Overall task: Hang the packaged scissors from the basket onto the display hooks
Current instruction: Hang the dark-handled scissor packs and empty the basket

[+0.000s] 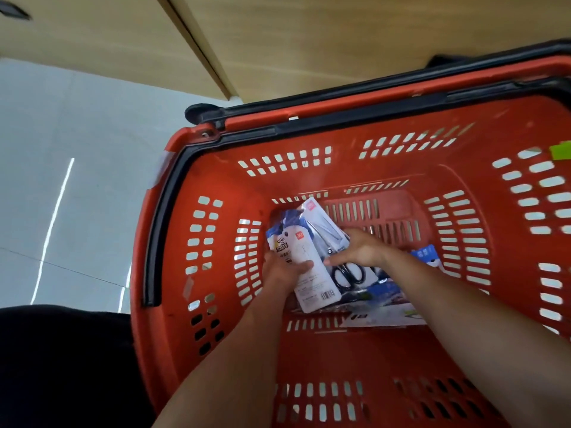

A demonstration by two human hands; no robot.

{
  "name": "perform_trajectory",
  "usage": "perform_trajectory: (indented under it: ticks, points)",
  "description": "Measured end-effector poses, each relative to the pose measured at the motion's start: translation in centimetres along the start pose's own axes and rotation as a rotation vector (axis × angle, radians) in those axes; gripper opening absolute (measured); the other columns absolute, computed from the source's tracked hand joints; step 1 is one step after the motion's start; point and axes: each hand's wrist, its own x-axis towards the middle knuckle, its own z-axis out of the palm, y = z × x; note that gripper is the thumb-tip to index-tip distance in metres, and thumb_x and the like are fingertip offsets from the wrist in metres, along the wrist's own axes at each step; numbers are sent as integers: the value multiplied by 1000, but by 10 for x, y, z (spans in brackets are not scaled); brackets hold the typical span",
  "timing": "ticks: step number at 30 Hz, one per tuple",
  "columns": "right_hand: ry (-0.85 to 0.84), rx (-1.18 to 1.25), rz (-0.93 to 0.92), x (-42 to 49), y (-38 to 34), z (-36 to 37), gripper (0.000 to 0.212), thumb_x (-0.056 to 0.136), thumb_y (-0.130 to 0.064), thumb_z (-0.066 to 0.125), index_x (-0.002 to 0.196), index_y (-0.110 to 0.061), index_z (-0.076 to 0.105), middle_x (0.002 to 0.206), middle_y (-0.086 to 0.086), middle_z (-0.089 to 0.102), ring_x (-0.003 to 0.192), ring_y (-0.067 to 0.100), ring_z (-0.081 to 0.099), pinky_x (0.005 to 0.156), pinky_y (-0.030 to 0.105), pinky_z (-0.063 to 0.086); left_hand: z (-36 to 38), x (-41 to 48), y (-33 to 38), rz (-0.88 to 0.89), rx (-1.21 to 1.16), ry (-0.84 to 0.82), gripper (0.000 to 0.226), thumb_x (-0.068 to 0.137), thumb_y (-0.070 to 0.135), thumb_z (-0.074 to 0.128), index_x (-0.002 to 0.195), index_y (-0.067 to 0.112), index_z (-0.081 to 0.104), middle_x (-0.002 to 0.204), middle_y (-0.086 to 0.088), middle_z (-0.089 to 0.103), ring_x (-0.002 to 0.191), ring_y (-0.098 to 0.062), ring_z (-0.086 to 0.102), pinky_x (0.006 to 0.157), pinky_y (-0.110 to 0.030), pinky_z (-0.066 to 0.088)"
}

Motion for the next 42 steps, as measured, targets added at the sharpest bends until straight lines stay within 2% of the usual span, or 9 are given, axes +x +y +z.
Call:
perform_trajectory:
  ticks: [5,10,14,18,23,29,34,39,42]
  points:
    - [67,51,-5,-6,-2,-1,37,76,-21,91,105,-31,72,100,-14,76,95,6,70,89,29,54,3,-3,3,22,-121,-82,95,65,23,98,133,16,32,134,-8,58,124,-33,61,101,-54,55]
    - [63,-13,20,-16,-12,-9,40,78,-24,90,114,-23,73,107,-7,77,100,13,72,100,39,55,-2,-22,10,89,-177,-140,91,74,18,94,137,12,29,128,-4,59,122,-29,61,102,-49,55]
    - [63,-17,24,-36,-28,-16,39,79,-29,89,113,-19,74,108,-4,77,104,16,71,103,40,53,-17,-42,17,245,-233,-180,79,71,11,94,136,14,49,126,-5,70,116,-26,69,93,-45,61]
    - [113,140,22,-79,-44,-17,33,82,-31,86,111,-20,76,107,-4,79,104,16,73,104,40,53,-41,-80,34,313,-334,-236,41,78,8,89,110,23,69,110,-1,79,95,-17,77,75,-33,62]
    - [285,441,-88,-167,-71,-5,26,86,-17,82,111,-15,75,100,2,80,97,24,77,90,38,59,-75,-148,60,472,-298,-349,42,84,15,86,122,13,68,113,-5,79,103,-29,76,94,-52,60]
    - [384,695,-265,-252,-102,8,22,93,-8,71,114,-14,73,106,4,80,97,21,77,82,28,60,-116,-227,77,656,-347,-270,24,89,11,79,112,15,70,95,0,81,82,-17,79,60,-23,60]
    - [477,771,-349,-278,-106,27,30,91,-9,73,121,-12,71,111,7,78,104,25,75,95,38,56,-125,-266,77,721,-339,-282,23,93,13,76,115,16,70,101,-1,81,89,-21,79,74,-39,63]
    - [511,775,-381,-286,-109,28,30,87,-2,76,117,-8,72,104,8,80,98,25,77,87,33,61,-133,-282,74,713,-351,-285,20,96,8,70,113,18,68,102,-3,81,91,-24,79,81,-45,62]
    - [515,791,-397,-286,-109,28,30,87,-3,77,116,-10,73,106,8,79,99,26,76,92,40,59,-146,-284,74,690,-412,-283,22,97,9,69,118,16,69,106,-8,80,96,-31,78,84,-50,62]
